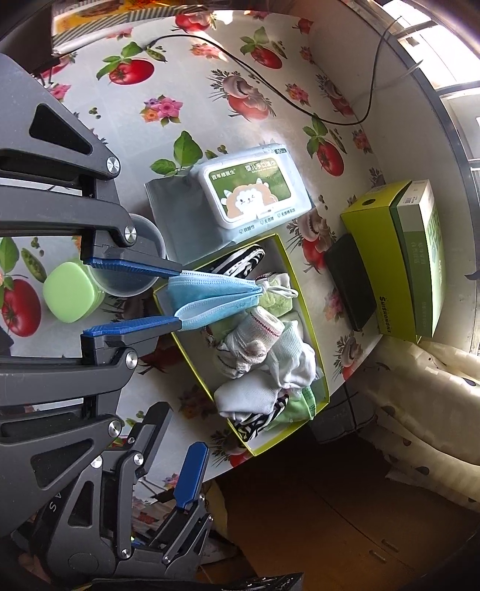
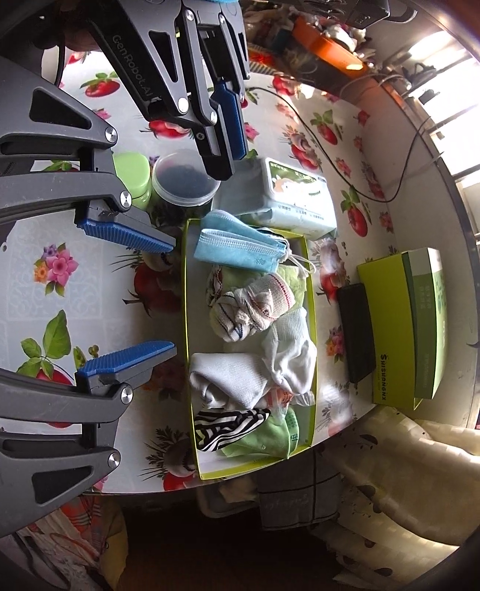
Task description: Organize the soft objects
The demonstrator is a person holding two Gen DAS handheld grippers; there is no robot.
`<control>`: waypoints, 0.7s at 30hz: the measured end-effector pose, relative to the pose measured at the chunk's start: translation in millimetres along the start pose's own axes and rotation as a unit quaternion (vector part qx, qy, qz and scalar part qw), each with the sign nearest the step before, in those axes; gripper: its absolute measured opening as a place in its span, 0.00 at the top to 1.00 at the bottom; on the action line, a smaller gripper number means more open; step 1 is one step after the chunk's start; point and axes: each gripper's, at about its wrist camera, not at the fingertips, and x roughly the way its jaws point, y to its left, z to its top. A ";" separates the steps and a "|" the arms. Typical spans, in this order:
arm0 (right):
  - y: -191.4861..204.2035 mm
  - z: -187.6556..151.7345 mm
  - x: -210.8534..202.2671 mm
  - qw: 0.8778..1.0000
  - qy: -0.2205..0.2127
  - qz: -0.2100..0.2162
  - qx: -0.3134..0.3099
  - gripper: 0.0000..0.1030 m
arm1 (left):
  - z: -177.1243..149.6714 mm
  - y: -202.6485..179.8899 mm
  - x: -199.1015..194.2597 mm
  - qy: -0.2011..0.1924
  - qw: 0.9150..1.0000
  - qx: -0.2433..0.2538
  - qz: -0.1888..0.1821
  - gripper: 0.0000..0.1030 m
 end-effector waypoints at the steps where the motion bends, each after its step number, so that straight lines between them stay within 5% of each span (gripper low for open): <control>1: 0.6 -0.3 -0.2 1.000 0.000 0.000 0.000 0.52 | -0.5 0.5 -0.3 0.000 1.000 -0.002 0.000 0.78; 21: 3.6 0.4 5.1 1.000 0.010 -0.002 -0.009 0.51 | -5.5 2.8 3.1 0.004 1.000 -0.007 0.018 0.78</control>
